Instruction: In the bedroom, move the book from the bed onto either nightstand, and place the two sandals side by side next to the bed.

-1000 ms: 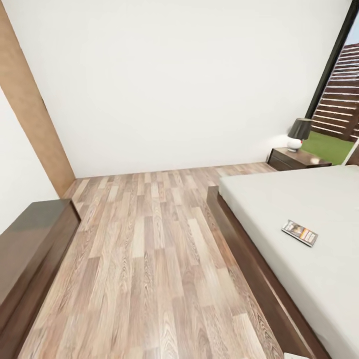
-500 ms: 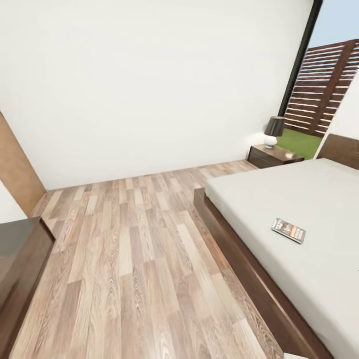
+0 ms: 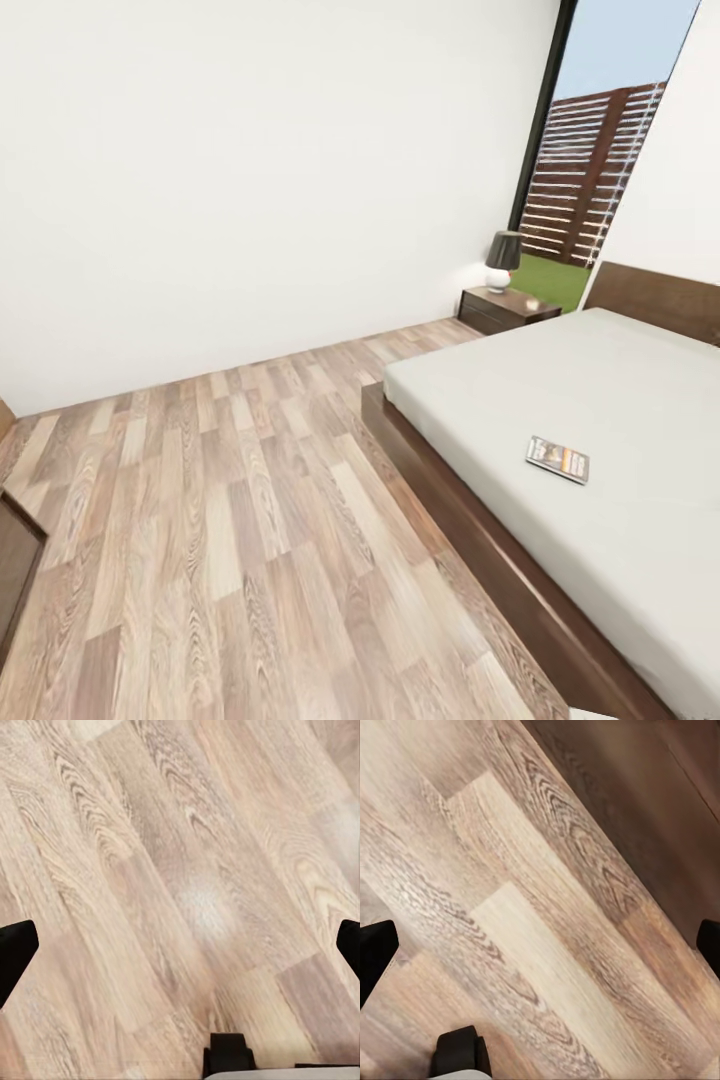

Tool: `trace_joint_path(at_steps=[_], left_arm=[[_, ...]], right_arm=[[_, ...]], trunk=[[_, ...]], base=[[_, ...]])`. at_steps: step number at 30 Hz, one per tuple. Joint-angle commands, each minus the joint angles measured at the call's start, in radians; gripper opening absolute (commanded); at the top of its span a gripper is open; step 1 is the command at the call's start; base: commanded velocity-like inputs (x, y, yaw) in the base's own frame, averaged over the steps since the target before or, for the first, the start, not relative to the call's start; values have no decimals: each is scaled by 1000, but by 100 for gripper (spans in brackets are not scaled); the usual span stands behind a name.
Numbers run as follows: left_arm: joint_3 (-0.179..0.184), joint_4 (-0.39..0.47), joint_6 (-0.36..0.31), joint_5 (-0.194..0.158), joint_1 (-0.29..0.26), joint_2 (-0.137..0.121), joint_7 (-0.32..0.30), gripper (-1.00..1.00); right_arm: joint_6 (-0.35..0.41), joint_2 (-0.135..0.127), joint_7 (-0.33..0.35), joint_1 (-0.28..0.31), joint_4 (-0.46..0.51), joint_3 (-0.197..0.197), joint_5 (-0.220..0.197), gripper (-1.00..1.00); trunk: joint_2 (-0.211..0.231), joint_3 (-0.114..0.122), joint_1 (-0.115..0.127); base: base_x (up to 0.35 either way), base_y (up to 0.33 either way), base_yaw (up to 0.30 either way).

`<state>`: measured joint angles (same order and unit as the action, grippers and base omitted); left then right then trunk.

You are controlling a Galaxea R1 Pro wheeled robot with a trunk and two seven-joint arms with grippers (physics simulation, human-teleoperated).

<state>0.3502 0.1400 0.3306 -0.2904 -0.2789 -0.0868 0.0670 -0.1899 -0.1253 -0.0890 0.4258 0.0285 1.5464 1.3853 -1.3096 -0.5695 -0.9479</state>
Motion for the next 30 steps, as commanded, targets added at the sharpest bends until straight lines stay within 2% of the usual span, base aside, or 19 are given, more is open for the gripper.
trace_joint_path(at_steps=[1,21,30], left_arm=[[9,0,2,-5,0,0,6,100],[9,0,3,-4,1,1,5,100],[9,1,9,-4,4,1,5,100]], right_arm=[[-2,0,-5,1,-1,8,11,100],[-2,1,-5,1,-1,8,11,100],[-2,0,-5,1,-1,8,11,100]], trunk=[[0,-1,0],[0,-1,0],[0,-1,0]], base=[[263,224,-282],[262,222,-282],[99,77,-282]])
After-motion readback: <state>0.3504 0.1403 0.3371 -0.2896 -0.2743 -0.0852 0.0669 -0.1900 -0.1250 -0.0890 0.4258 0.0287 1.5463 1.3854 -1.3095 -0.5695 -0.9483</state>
